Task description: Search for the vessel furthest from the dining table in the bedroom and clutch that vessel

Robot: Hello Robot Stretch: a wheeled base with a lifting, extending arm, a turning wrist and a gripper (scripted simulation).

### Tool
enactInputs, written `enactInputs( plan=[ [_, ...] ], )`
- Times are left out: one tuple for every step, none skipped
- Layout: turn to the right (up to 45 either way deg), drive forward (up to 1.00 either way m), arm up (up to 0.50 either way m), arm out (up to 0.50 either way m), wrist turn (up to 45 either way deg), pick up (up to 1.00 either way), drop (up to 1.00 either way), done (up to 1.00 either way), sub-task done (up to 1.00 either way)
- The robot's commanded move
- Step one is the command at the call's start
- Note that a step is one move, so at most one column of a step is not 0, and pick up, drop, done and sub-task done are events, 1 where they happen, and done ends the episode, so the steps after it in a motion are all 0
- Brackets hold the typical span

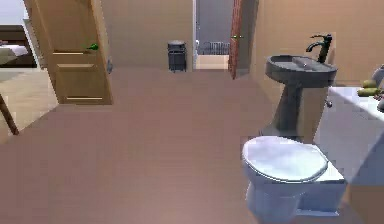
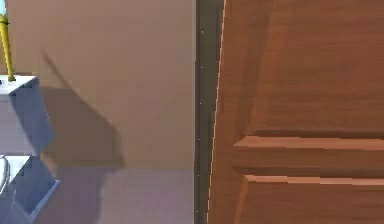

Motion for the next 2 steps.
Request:
enactInputs(
  plan=[
    [0.0,0.9,0.0,0.0,0.0,0.0,0.0,0.0,0.0],
    [0.0,0.6,0.0,0.0,0.0,0.0,0.0,0.0,0.0]
  ],
)
